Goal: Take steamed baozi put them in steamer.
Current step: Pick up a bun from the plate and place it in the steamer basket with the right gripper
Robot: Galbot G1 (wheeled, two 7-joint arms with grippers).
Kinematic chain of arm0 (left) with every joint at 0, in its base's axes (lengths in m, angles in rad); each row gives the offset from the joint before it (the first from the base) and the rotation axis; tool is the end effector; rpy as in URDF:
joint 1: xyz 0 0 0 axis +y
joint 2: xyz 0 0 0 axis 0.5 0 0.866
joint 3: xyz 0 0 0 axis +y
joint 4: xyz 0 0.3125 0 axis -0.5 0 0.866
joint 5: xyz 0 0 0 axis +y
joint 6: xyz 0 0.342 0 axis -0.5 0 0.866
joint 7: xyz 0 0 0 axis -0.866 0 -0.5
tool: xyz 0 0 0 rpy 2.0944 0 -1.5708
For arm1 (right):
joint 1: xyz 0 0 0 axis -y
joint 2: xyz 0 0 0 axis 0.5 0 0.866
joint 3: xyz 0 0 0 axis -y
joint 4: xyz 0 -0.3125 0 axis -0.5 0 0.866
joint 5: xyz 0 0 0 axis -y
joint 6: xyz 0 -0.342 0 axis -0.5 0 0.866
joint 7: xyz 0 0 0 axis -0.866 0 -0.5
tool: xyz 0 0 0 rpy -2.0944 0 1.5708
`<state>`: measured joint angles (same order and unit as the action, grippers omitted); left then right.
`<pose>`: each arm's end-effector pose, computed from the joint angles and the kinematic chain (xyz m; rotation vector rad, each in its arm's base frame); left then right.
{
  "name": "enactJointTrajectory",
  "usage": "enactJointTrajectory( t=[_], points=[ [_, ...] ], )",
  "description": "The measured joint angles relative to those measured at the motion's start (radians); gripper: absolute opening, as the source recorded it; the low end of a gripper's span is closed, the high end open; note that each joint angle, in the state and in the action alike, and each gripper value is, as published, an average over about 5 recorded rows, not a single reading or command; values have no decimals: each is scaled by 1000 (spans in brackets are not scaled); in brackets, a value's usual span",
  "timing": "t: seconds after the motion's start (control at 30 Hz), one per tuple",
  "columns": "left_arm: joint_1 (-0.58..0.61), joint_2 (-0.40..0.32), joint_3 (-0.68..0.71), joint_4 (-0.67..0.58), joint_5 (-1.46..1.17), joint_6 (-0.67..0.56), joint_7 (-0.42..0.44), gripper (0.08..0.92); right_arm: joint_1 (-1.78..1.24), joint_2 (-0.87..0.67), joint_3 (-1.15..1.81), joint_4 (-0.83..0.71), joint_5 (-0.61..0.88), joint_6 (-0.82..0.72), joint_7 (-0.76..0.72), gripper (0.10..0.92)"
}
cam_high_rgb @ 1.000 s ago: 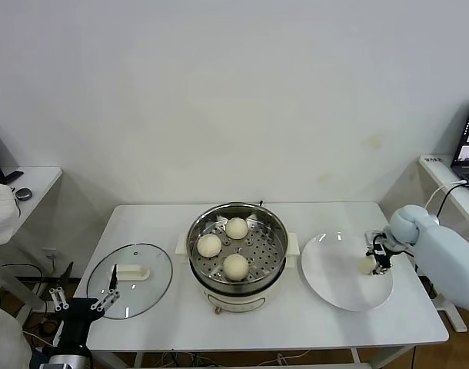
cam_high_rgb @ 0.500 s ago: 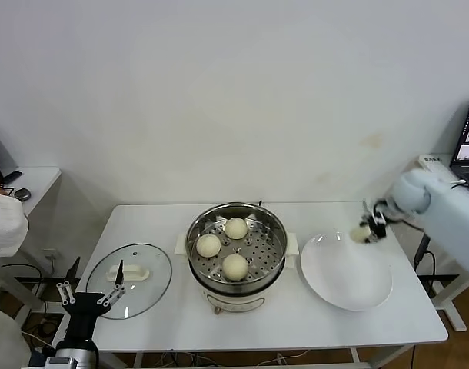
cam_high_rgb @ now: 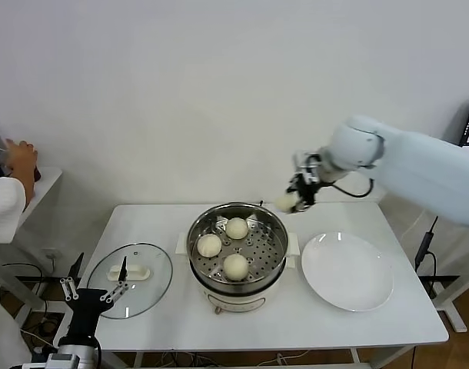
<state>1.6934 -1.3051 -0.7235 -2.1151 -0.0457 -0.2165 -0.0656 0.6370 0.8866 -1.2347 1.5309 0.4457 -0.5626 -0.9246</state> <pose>0.1594 0.0916 -0.2648 -0.0775 2.9612 0.4194 0.4692 0.0540 -0.0107 1.3681 -1.5751 1.4482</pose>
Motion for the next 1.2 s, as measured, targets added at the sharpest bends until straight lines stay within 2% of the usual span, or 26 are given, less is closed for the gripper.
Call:
enactJointTrajectory(
  t=[0.27, 0.83, 1.2],
  points=[
    [14, 1, -8, -10, 1, 3, 1, 823, -48, 103, -52, -18, 61, -84, 70, 484],
    [23, -6, -15, -21, 2, 7, 1, 823, -178, 176, -51, -108, 25, -147, 119, 497],
    [22, -4, -19, -27, 0, 8, 1, 823, -164, 149, -26, -82, 34, -158, 106, 786]
  ],
)
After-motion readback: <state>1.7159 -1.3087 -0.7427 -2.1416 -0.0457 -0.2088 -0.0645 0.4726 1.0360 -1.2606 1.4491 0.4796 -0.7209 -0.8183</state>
